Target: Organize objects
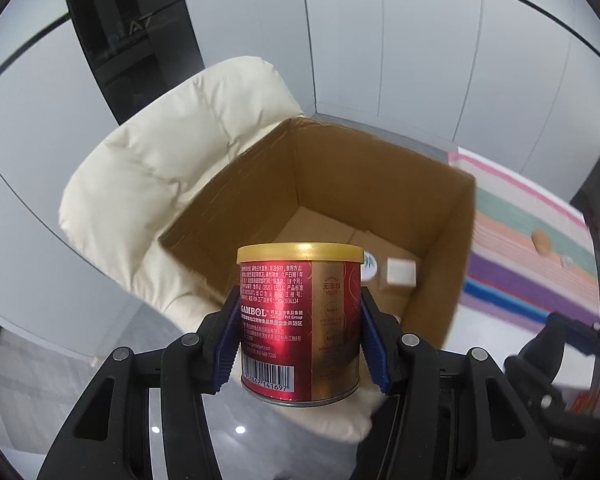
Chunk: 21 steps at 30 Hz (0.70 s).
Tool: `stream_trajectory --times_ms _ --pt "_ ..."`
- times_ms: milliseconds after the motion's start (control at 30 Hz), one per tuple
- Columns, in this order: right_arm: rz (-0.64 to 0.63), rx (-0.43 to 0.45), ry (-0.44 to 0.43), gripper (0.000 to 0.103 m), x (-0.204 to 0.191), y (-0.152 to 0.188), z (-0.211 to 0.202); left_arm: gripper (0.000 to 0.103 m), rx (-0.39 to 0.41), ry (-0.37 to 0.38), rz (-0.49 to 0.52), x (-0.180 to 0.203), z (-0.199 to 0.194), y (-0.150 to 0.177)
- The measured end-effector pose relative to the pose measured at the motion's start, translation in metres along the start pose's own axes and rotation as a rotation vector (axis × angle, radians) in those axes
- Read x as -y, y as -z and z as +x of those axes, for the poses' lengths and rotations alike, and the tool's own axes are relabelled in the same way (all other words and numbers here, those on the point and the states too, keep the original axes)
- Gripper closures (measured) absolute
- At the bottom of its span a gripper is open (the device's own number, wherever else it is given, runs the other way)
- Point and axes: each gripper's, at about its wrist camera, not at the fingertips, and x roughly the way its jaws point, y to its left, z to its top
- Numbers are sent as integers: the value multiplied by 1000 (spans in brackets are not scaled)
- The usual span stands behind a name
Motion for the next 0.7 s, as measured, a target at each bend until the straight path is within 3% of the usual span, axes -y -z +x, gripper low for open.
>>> stream_trajectory --times_ms 167,267,567,633,667,700 --pt "-38 -3 -21 52 -10 -34 25 48 1 -75 -13 -11 35 -10" --pt "-38 -7 -24 52 -12 -48 39 48 -29 -41 -40 -19 49 -13" --pt "-22 -27 -51 52 -17 -71 74 48 -10 6 -55 -25 62 -25" --pt "-30 -22 -66 45 -19 -72 79 47 7 49 -77 -29 63 -26" --pt "-33 -15 -73 39 -20 -73 80 35 25 104 -97 -32 62 -26" --pt "-40 -20 -72 20 -21 -73 83 18 34 140 -106 -35 61 -27"
